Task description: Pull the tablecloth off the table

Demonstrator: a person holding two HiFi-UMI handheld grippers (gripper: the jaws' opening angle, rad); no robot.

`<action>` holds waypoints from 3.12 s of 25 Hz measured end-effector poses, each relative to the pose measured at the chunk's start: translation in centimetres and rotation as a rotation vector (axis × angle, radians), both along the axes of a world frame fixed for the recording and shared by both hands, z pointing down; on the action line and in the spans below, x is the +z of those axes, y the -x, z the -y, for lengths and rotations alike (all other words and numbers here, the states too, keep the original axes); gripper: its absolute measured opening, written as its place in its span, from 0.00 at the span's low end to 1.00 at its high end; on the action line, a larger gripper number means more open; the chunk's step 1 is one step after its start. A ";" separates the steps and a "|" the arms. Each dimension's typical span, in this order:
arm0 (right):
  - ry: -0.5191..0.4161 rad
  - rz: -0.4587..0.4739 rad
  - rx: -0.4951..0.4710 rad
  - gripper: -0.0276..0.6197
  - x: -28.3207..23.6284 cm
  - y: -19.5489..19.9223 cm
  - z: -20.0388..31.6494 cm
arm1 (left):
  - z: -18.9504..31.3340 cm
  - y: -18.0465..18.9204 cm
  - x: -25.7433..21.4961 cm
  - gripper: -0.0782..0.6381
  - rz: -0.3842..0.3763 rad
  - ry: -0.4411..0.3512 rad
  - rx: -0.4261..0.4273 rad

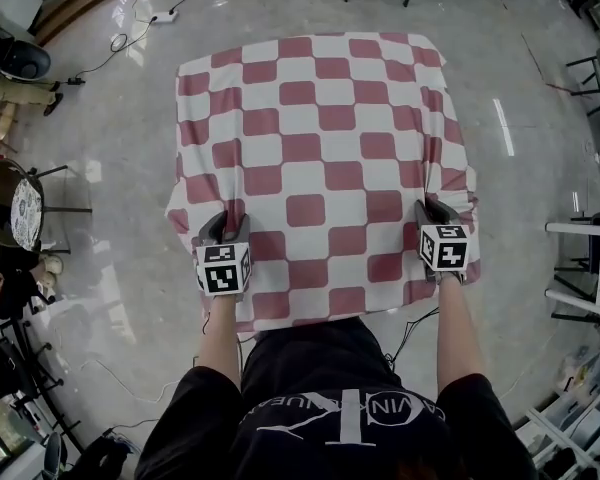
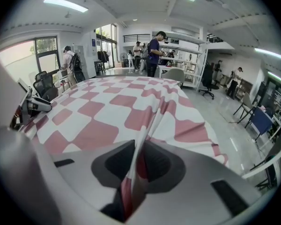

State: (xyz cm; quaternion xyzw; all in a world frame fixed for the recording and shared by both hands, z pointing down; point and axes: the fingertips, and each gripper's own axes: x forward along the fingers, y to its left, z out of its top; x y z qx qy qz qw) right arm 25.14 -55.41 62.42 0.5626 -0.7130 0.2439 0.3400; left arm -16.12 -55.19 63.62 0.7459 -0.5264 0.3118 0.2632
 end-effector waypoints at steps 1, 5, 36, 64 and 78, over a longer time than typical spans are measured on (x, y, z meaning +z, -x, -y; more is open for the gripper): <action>0.004 -0.002 -0.006 0.15 0.0 0.0 0.0 | -0.1 -0.4 0.0 0.32 0.005 0.000 -0.001; 0.000 0.011 -0.003 0.11 0.2 -0.9 -0.6 | -0.8 -2.3 0.2 0.22 0.027 -0.003 -0.003; -0.029 0.114 -0.124 0.07 -1.3 -1.3 -8.7 | -10.6 -3.5 -0.8 0.16 -0.038 0.082 -0.002; -0.130 0.293 -0.010 0.07 -1.8 -3.8 -24.6 | -26.9 -4.9 -0.6 0.13 -0.195 0.010 -0.110; -0.190 0.361 0.016 0.07 -4.6 -4.4 -27.8 | -30.6 -6.4 -6.0 0.13 -0.237 -0.108 -0.119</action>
